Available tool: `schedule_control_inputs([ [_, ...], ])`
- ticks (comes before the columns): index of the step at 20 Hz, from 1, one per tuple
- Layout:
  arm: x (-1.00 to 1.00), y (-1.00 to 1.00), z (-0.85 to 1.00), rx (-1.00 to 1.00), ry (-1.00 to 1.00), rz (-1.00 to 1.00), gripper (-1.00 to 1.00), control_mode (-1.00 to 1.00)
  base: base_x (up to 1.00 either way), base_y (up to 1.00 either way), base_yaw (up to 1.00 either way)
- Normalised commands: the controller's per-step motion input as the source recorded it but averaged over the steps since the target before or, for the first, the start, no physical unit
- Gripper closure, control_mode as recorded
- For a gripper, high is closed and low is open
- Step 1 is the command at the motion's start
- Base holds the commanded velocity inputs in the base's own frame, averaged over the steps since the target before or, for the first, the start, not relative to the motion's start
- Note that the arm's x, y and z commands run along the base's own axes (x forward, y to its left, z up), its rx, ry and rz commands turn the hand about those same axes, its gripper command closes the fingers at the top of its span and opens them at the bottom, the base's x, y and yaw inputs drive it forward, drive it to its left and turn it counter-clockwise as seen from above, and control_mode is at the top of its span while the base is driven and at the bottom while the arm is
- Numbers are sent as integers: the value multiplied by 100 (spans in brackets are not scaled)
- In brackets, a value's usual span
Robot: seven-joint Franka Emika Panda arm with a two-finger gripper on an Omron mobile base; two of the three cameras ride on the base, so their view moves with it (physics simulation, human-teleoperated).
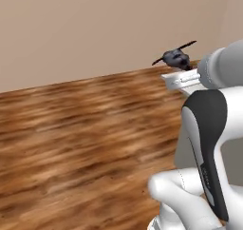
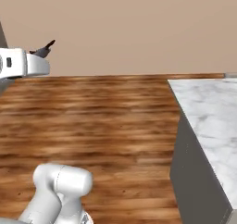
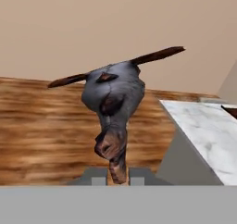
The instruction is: Gather the lemon wedge and carrot from the fridge and place them on a tray on the dining counter. Then gather the steak and fish from the fridge and place them on the other tray.
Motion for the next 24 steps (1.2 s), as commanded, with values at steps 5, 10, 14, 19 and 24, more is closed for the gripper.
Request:
schedule_control_inputs([
  [5,0,0,0,0,0,0,100,100,92,54,-49],
  [10,0,0,0,0,0,0,100,100,75,87,-72],
  [14,0,0,0,0,0,0,100,100,59,84,-74],
  [19,0,0,0,0,0,0,100,100,62,85,-75],
  [24,0,0,0,0,0,0,100,100,77,95,-66],
])
